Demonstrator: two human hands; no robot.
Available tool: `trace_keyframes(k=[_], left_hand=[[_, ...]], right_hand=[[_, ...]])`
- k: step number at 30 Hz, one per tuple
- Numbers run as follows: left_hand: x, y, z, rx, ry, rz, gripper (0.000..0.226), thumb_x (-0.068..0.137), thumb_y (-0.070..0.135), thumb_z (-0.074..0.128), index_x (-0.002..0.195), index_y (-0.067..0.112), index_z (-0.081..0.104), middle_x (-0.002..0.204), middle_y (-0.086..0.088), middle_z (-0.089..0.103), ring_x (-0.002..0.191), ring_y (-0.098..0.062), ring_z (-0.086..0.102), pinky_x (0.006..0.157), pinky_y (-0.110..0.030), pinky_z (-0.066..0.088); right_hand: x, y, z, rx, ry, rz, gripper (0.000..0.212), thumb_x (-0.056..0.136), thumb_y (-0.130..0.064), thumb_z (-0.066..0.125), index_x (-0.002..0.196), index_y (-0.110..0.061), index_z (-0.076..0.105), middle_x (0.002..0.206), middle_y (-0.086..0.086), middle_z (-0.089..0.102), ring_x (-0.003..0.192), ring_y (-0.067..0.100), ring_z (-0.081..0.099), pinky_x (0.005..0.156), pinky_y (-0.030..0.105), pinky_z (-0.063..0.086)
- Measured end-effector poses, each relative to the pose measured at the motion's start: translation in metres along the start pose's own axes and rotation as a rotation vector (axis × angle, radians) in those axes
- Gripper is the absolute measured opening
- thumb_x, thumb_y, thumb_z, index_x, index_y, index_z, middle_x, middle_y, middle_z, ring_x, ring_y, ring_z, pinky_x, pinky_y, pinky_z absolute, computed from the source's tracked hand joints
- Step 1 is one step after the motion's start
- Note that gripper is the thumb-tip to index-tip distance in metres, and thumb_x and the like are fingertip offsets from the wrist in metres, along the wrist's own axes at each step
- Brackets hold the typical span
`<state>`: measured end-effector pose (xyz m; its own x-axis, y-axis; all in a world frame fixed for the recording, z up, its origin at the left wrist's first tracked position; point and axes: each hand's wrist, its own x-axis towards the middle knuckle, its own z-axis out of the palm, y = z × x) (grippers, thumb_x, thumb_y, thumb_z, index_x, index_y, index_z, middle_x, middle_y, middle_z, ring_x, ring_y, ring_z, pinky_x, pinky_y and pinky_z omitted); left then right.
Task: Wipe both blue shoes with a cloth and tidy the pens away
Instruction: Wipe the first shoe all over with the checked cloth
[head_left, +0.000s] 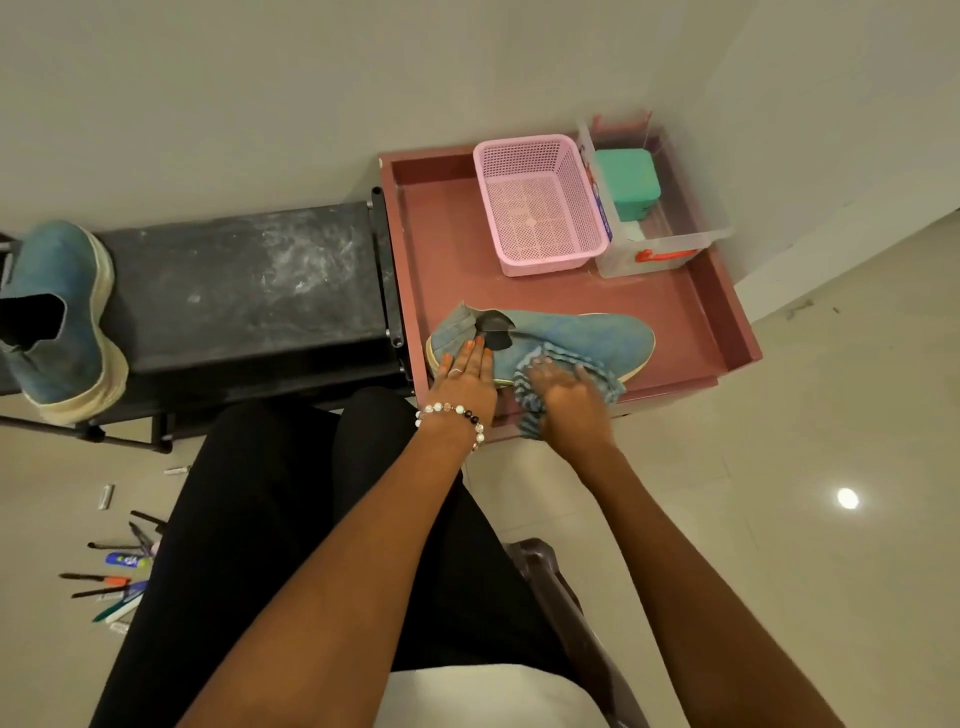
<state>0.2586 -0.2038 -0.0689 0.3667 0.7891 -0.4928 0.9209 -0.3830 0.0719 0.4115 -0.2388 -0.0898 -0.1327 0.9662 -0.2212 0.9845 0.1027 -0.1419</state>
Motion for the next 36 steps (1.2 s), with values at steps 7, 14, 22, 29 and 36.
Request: trace_keyframes(k=[7,14,22,29,36], left_hand=[[0.000,-0.003,-0.004,0.011,-0.051,0.020,0.084,0.094,0.017,0.050,0.151,0.001,-0.009,0.159,-0.014,-0.015,0.147,-0.025,-0.012,0.119,-0.040,-0.006],[-0.001,-0.004,-0.005,0.001,-0.046,0.035,0.061,0.101,0.011,0.027,0.151,0.000,-0.006,0.160,-0.015,-0.011,0.148,-0.025,-0.009,0.120,-0.040,-0.003],[-0.002,-0.005,-0.007,0.036,-0.087,0.038,0.068,0.100,0.012,0.035,0.151,0.001,-0.008,0.158,-0.013,-0.018,0.147,-0.024,-0.013,0.119,-0.039,-0.006],[-0.002,-0.003,-0.004,-0.013,-0.034,0.018,0.059,0.102,0.010,0.024,0.151,0.001,-0.007,0.159,-0.014,-0.013,0.148,-0.024,-0.010,0.120,-0.040,-0.005],[-0.003,-0.003,-0.006,-0.010,-0.055,0.022,0.064,0.100,0.011,0.031,0.151,0.001,-0.008,0.159,-0.013,-0.013,0.148,-0.024,-0.011,0.119,-0.040,-0.005]], right_hand=[[0.034,-0.058,-0.028,0.166,-0.028,0.234,0.027,0.087,-0.009,0.050,0.110,0.002,0.059,0.117,0.023,0.058,0.109,0.035,0.053,0.090,0.039,0.043],[-0.004,0.003,-0.021,0.043,-0.010,0.192,0.059,0.083,-0.011,0.061,0.138,-0.007,0.041,0.140,0.012,0.047,0.129,0.028,0.041,0.109,0.032,0.025],[0.037,-0.046,-0.028,0.219,-0.072,0.028,0.052,0.083,-0.001,0.048,0.135,-0.003,0.045,0.135,0.018,0.051,0.124,0.031,0.046,0.104,0.033,0.036],[0.009,-0.030,-0.030,-0.024,-0.038,0.194,0.046,0.089,-0.009,0.051,0.133,-0.001,0.044,0.130,0.019,0.053,0.122,0.032,0.045,0.105,0.035,0.029],[0.020,-0.020,-0.028,0.167,-0.066,0.026,0.057,0.082,0.001,0.049,0.139,-0.007,0.043,0.144,0.012,0.044,0.128,0.029,0.040,0.106,0.030,0.026]])
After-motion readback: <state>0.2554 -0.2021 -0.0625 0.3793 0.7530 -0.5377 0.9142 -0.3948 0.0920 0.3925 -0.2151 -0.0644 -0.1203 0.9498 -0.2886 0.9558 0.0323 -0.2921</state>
